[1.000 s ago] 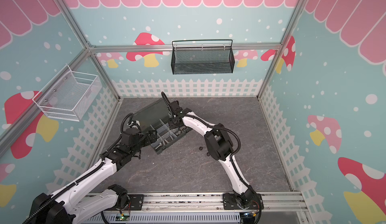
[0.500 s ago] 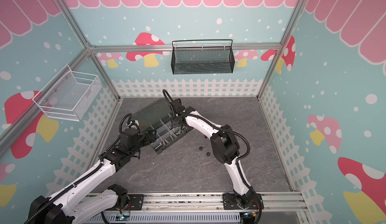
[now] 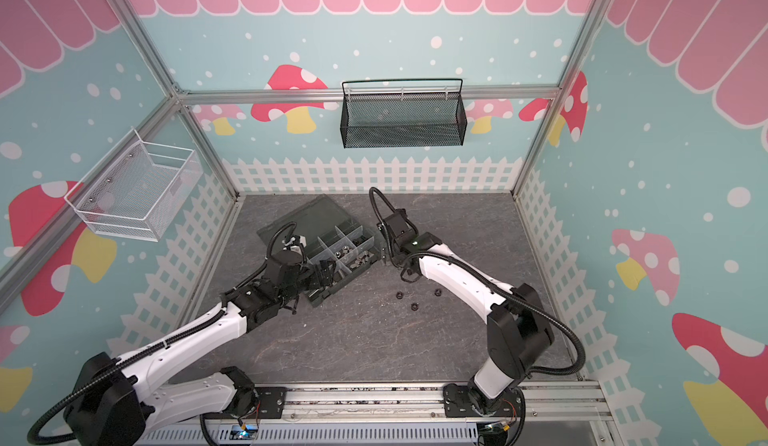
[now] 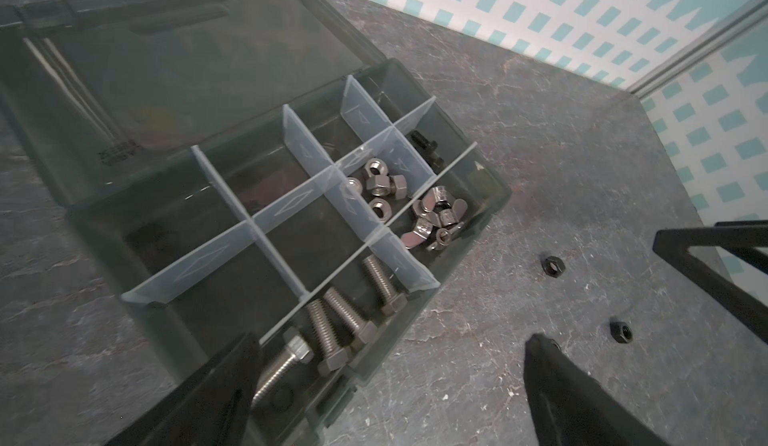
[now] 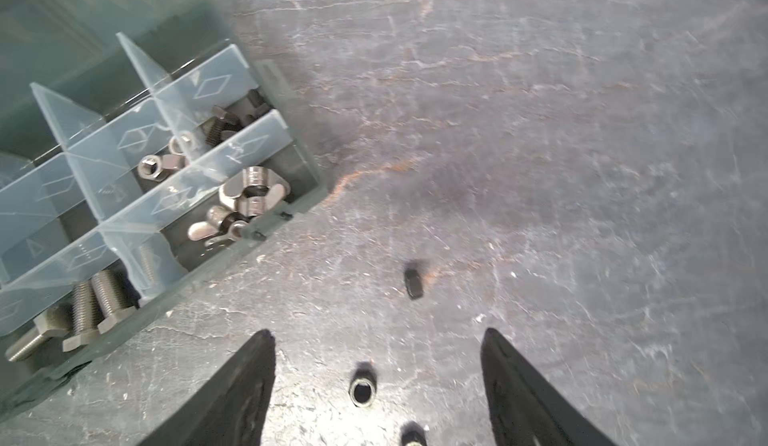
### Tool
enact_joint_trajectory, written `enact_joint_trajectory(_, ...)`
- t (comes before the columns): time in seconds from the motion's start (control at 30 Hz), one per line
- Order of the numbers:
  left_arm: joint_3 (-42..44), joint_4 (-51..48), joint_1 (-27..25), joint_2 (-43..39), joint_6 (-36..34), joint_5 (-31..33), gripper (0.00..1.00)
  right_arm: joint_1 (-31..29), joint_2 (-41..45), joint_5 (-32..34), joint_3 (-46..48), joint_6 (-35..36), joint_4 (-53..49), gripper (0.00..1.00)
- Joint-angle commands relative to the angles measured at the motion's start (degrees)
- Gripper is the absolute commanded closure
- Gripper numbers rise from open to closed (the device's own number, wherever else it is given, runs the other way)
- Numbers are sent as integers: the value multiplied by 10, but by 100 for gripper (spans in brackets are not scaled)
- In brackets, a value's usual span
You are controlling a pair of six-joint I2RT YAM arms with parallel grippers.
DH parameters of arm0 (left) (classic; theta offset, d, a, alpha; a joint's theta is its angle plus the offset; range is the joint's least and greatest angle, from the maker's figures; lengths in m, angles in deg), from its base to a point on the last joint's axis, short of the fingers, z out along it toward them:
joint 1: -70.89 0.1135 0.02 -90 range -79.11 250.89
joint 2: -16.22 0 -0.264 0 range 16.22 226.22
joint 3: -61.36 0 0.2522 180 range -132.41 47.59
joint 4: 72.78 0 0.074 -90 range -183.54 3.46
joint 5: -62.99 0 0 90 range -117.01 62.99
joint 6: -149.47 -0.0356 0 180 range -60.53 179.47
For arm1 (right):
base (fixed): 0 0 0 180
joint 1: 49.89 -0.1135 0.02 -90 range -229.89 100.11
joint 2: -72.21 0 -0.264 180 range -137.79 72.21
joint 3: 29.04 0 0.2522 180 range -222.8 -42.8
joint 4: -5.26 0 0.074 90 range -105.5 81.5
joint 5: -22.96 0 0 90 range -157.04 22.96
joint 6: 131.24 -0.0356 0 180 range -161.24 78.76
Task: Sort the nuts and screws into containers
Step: 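Draw the right gripper back while the left gripper moves toward the black nuts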
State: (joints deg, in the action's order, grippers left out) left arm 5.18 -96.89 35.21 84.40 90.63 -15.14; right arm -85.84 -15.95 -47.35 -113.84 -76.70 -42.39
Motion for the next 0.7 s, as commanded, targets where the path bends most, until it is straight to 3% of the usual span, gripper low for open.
enact_joint_trajectory(0.0,-37,12,-32,42,-25,14,3,25,54,30,51,-44,7,19)
enact_joint_trajectory(0.03,-47,12,-43,58,-31,13,3,33,70,31,69,-51,8,18)
enact_joint_trajectory(0.1,-66,12,-62,89,-39,9,3,49,101,31,97,-55,10,2)
enact_joint_trajectory(0.43,-173,4,-124,261,-73,-67,8,90,242,107,201,-149,0,2)
enact_joint_trajectory(0.67,-252,-40,-154,360,-86,-97,23,115,275,113,234,-165,-12,2)
